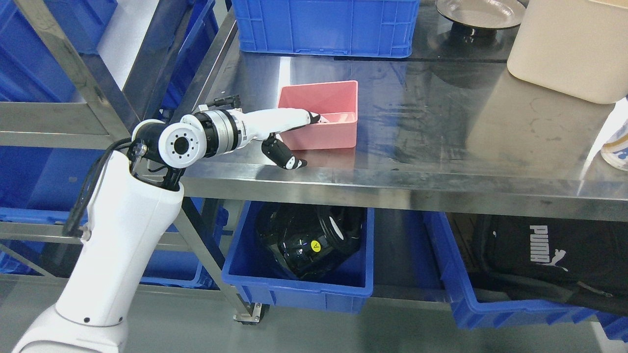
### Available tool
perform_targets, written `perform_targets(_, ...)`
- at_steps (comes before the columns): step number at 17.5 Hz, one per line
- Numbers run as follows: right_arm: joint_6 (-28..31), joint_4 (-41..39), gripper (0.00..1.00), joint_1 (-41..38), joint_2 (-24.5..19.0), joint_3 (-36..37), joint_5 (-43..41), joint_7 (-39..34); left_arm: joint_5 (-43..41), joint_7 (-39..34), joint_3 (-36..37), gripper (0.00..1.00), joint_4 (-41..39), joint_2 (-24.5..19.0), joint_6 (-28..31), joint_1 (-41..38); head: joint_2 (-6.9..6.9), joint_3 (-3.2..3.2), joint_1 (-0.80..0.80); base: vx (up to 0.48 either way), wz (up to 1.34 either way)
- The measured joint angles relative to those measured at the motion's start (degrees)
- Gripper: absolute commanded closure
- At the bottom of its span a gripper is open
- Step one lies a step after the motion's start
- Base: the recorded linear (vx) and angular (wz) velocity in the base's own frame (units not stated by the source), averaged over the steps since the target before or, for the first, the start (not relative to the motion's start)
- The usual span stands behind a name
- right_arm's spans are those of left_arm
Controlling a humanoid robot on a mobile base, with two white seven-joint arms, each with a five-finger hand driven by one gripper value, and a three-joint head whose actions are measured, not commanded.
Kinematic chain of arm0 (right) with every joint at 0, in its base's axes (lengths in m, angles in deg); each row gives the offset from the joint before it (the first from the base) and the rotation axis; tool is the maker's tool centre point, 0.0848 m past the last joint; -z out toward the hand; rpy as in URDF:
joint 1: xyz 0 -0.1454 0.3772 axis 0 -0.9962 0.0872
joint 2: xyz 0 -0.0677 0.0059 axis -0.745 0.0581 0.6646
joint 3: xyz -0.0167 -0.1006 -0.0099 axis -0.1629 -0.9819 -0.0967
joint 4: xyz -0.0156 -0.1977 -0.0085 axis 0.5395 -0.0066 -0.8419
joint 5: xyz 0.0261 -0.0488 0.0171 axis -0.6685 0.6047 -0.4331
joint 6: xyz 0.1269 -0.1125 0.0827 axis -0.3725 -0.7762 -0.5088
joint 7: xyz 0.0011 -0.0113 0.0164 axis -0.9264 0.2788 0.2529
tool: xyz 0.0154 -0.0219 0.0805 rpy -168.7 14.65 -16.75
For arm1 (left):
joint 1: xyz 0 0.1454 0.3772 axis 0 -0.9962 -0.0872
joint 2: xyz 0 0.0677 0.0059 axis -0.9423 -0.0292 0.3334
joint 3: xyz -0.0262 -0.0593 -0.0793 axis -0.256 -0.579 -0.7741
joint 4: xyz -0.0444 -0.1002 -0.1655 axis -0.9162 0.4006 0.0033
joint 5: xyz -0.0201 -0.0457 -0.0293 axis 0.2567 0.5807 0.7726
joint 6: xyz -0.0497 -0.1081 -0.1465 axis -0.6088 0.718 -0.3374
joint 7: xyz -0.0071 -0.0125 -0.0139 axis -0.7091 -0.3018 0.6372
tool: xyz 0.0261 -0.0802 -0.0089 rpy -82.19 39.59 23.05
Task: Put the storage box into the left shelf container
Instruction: 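Hook the left hand fingers over the near rim of the pink box, then lift the pink box off the shelf with the left hand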
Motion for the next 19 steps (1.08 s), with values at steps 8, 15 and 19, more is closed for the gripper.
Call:
perform_targets(8, -0.2, 0.0, 0.00, 0.0, 0.0, 0.0, 0.0, 0.0, -0.4, 1.0, -4.4, 1.00, 4.0, 4.4, -8.1, 0.7, 0.01, 0.00, 0.00, 0.002, 0.02)
perform_targets(15, -0.3, 0.0, 0.00, 0.0, 0.0, 0.0, 0.0, 0.0, -1.0, 0.8, -8.3, 1.00, 5.8, 6.5, -15.1, 0.8, 0.01, 0.00, 0.00, 0.003, -0.01)
perform_targets(19, -0.3, 0.0, 0.00, 0.0, 0.0, 0.0, 0.0, 0.0, -1.8, 0.1, -11.6, 1.00, 5.3, 7.1, -20.9, 0.9, 0.01, 0.00, 0.00, 0.000, 0.00)
